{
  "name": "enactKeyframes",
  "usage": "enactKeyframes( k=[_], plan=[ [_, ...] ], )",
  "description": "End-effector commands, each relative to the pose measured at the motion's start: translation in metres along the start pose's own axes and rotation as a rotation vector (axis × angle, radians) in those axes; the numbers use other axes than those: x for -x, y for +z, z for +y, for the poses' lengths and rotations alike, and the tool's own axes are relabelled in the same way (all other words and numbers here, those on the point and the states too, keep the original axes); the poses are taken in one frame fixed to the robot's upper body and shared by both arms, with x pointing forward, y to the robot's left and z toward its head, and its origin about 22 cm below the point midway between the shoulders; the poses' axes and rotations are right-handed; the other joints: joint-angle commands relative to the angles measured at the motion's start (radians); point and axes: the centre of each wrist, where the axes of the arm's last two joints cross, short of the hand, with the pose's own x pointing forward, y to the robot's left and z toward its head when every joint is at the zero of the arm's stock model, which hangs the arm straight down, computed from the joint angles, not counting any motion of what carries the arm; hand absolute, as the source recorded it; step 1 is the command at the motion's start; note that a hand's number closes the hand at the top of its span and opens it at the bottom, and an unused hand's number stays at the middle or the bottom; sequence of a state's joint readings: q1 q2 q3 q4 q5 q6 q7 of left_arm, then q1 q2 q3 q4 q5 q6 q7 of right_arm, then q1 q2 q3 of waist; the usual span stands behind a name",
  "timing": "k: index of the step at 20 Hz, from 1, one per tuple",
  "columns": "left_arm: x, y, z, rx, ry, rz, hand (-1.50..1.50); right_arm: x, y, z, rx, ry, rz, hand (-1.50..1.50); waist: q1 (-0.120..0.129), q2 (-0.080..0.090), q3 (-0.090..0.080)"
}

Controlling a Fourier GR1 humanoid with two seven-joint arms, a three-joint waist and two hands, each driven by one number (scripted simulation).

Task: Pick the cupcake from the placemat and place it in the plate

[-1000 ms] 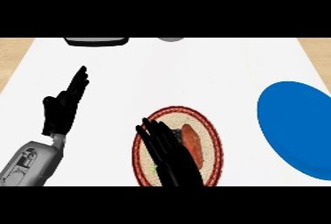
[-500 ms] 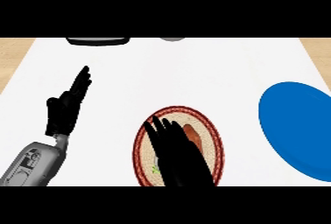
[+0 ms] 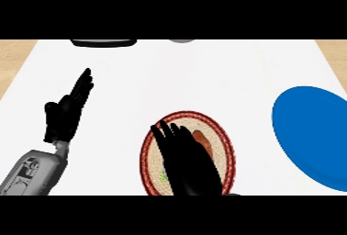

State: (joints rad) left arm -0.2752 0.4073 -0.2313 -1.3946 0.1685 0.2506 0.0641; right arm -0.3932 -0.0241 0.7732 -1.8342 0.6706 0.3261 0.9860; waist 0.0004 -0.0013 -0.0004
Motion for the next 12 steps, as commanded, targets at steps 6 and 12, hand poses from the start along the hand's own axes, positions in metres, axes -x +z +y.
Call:
enactKeyframes(
  k=[6,12],
  plan=[
    [0.000,-0.008,0.011,0.022,0.019,-0.001,0.00,0.017,-0.035,0.037,-0.123,0.103,0.136,-1.50,0.001,0.002,0.000],
    [0.004,0.013,0.011,0.013,0.004,0.009,0.00,0.027,-0.040,0.059,-0.165,0.117,0.137,-1.50,0.004,0.001,0.000]
  ],
)
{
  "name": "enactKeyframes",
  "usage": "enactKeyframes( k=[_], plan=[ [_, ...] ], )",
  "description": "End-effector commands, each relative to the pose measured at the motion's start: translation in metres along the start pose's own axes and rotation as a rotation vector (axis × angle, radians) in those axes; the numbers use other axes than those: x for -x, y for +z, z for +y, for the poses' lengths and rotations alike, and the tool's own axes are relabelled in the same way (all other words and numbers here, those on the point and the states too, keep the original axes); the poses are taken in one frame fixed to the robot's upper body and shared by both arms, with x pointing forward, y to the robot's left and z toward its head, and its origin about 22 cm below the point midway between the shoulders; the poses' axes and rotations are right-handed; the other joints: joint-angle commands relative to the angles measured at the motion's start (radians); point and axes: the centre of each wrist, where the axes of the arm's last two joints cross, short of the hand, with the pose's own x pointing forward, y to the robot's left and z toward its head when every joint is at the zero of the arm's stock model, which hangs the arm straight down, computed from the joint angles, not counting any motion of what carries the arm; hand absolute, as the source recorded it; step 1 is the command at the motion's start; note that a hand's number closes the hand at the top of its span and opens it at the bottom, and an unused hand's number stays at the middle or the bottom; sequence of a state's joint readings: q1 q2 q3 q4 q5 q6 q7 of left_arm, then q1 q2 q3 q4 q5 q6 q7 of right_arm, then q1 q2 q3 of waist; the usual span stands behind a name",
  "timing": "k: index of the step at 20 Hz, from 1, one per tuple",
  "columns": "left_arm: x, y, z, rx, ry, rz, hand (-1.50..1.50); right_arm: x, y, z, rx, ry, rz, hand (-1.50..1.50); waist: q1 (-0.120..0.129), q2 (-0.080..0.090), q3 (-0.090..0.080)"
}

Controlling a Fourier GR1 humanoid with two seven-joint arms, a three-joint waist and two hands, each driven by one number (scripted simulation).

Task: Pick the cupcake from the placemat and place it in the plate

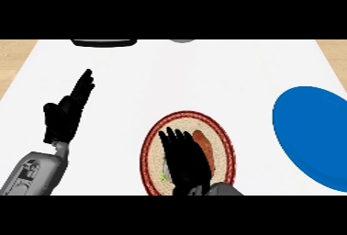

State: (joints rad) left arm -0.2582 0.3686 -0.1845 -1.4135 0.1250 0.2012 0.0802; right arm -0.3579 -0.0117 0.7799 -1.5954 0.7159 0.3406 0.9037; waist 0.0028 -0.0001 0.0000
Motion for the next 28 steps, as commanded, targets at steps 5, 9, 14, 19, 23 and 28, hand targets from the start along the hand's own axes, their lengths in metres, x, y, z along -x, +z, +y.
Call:
enactKeyframes(
  k=[5,9,14,19,23,28],
  plan=[
    [0.010,-0.009,-0.003,-0.003,-0.013,-0.009,0.00,0.001,-0.019,0.015,-0.033,0.023,0.053,-1.50,0.000,0.001,0.000],
    [-0.014,0.000,-0.019,-0.003,-0.014,-0.009,0.00,0.022,-0.038,0.024,-0.045,0.016,0.074,-1.50,0.002,0.000,0.000],
    [0.009,-0.013,0.001,0.001,0.006,0.008,0.00,0.031,-0.045,0.029,-0.038,0.039,0.021,1.50,-0.003,0.001,0.000],
    [-0.004,-0.012,-0.009,-0.018,-0.026,-0.008,0.00,0.024,-0.050,0.023,0.047,0.046,0.027,1.50,0.000,0.000,0.000],
    [0.018,-0.006,-0.019,0.002,0.009,0.011,0.00,0.034,-0.047,0.031,0.074,0.048,0.003,1.50,-0.004,0.000,0.000],
    [0.008,0.003,0.011,-0.053,-0.012,0.021,0.00,0.151,-0.021,0.013,0.210,0.036,0.190,1.50,-0.057,-0.012,0.002]
  ],
)
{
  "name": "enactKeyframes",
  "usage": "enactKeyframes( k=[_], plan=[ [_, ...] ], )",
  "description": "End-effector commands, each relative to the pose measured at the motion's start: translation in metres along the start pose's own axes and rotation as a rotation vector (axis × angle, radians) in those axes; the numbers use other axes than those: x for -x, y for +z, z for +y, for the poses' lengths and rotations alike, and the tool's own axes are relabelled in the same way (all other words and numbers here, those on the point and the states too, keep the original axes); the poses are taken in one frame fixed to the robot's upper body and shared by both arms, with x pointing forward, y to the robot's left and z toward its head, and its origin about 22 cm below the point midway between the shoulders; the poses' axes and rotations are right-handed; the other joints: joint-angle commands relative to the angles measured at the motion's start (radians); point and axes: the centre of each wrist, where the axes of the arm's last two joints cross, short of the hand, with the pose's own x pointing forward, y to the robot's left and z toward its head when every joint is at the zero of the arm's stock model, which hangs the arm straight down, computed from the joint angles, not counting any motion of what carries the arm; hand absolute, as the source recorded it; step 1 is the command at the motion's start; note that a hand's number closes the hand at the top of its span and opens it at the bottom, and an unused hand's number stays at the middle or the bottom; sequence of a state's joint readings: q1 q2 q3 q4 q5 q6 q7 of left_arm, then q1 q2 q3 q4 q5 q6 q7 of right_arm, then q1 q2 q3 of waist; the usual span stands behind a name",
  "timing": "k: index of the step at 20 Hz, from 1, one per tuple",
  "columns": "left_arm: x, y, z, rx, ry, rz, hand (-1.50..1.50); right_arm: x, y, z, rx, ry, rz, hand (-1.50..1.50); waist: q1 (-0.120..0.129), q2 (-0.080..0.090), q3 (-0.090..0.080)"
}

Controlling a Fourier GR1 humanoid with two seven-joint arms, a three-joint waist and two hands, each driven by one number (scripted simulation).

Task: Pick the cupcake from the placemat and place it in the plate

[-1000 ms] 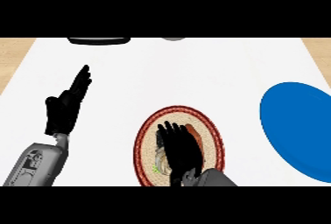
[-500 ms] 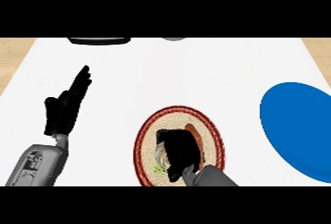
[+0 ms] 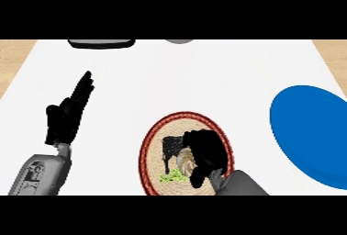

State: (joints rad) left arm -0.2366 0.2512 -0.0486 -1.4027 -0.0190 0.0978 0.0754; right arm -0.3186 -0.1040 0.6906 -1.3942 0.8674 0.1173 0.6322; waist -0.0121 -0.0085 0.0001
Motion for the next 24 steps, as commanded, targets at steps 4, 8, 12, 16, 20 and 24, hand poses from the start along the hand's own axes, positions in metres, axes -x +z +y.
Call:
enactKeyframes(
  k=[4,8,12,16,20,24],
  plan=[
    [0.016,0.011,0.026,-0.111,0.005,0.061,0.00,0.193,0.030,-0.040,0.139,0.013,0.450,1.50,-0.164,-0.007,0.005],
    [0.019,0.016,0.034,-0.149,-0.001,0.073,0.00,0.263,0.070,-0.102,0.360,0.028,0.450,1.50,-0.172,-0.023,0.008],
    [0.021,0.021,0.040,-0.159,0.000,0.081,0.00,0.305,0.108,-0.149,0.602,-0.002,0.370,1.50,-0.163,-0.025,0.010],
    [0.021,0.026,0.037,-0.125,0.010,0.061,0.00,0.340,0.147,-0.168,0.702,-0.058,0.241,1.50,-0.126,-0.018,0.008],
    [0.008,0.010,0.021,-0.101,0.014,0.031,0.00,0.370,0.182,-0.177,0.782,-0.116,0.088,1.50,-0.089,-0.003,0.005],
    [-0.004,0.014,0.007,-0.012,-0.008,0.003,0.00,0.396,0.216,-0.176,0.737,-0.252,0.034,1.50,-0.025,0.002,0.002]
  ],
)
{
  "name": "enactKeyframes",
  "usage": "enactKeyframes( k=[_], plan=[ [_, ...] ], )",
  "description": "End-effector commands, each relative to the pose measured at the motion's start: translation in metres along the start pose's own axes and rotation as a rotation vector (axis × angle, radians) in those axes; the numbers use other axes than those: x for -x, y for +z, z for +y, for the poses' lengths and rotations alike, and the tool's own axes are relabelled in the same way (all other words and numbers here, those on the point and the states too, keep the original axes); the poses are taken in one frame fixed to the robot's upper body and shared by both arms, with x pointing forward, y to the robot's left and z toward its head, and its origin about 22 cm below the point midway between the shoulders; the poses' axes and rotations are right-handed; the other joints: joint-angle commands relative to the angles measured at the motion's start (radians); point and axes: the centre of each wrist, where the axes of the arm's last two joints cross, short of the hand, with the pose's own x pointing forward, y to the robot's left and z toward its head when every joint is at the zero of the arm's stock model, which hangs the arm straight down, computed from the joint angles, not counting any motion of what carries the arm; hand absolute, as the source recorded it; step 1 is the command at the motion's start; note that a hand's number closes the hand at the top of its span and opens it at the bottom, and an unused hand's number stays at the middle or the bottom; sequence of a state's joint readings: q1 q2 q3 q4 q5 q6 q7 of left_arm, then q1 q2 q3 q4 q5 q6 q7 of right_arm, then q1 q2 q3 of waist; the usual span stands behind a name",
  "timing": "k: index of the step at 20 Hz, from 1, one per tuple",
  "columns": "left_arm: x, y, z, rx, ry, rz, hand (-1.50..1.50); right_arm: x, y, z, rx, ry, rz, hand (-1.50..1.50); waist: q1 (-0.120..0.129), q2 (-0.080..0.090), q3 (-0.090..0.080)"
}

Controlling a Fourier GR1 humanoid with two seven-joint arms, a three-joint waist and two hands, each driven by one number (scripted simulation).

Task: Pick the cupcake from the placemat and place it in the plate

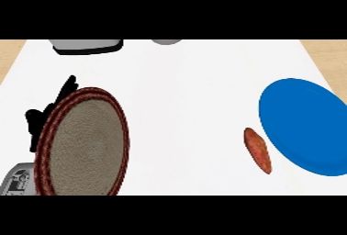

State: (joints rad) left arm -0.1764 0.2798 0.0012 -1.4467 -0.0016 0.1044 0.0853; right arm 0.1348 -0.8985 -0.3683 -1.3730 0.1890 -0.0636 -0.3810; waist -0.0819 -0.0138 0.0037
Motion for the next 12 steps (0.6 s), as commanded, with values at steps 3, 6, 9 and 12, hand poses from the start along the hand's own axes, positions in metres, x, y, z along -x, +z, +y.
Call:
enactKeyframes(
  k=[3,6,9,12],
  plan=[
    [-0.020,-0.023,-0.010,0.069,-0.009,-0.027,0.00,0.023,0.012,-0.020,-0.044,-0.140,-0.005,1.50,0.069,0.014,-0.004],
    [-0.024,-0.025,-0.011,0.077,-0.020,-0.031,0.00,0.019,0.001,-0.013,-0.088,-0.160,0.008,1.50,0.078,0.014,-0.004],
    [-0.013,-0.022,-0.021,0.079,-0.011,-0.048,0.00,0.011,-0.013,0.025,-0.104,-0.188,-0.024,1.50,0.084,0.015,-0.004],
    [-0.016,-0.025,-0.010,0.082,-0.002,-0.041,0.00,-0.009,-0.026,0.055,-0.150,-0.173,-0.031,1.50,0.085,0.015,-0.004]
  ],
)
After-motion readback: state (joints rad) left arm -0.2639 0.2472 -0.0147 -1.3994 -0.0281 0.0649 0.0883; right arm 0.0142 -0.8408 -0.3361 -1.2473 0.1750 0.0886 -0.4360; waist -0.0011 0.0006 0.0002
